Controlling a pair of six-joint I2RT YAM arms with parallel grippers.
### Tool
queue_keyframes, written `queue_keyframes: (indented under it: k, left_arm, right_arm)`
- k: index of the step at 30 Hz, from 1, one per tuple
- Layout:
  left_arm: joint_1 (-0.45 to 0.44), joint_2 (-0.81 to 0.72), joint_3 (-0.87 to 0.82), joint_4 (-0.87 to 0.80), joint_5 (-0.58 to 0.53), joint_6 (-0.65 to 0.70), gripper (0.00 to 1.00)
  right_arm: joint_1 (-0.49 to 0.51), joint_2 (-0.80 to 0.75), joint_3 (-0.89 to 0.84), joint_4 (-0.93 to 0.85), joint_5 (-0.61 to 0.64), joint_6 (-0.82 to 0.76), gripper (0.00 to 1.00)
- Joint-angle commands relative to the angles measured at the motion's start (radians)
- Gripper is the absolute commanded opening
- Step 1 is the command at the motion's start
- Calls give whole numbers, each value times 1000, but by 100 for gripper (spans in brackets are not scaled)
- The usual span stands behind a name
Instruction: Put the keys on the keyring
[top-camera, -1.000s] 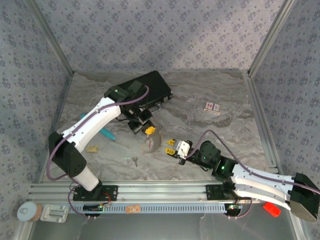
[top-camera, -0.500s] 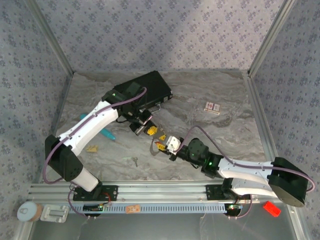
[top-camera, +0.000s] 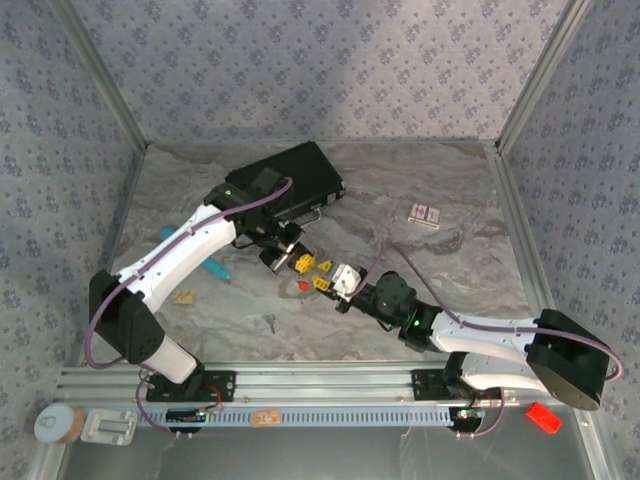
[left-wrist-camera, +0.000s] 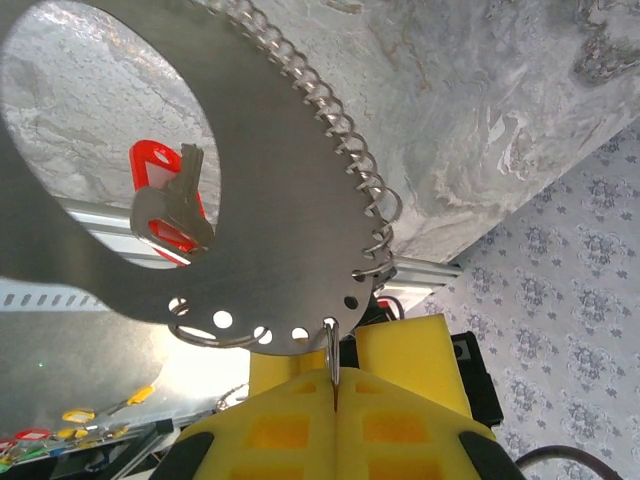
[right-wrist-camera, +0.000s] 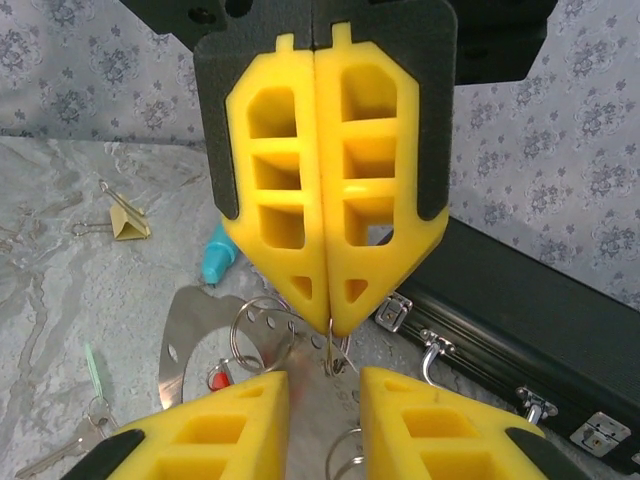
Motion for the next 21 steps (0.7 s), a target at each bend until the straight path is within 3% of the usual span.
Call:
queue_keyframes:
  k: [1, 18, 21]
  left_arm:
    - [3, -35, 11, -3, 26, -94, 0]
    - [-21, -77, -67, 72, 26, -168, 0]
    - [-23, -85, -71, 78, 24, -174, 0]
  right_arm:
    - [-7, 26, 43, 54, 6, 10, 25]
    - [-21, 88, 65, 106, 4, 24, 15]
    - [-19, 99, 71, 111, 7, 24, 7]
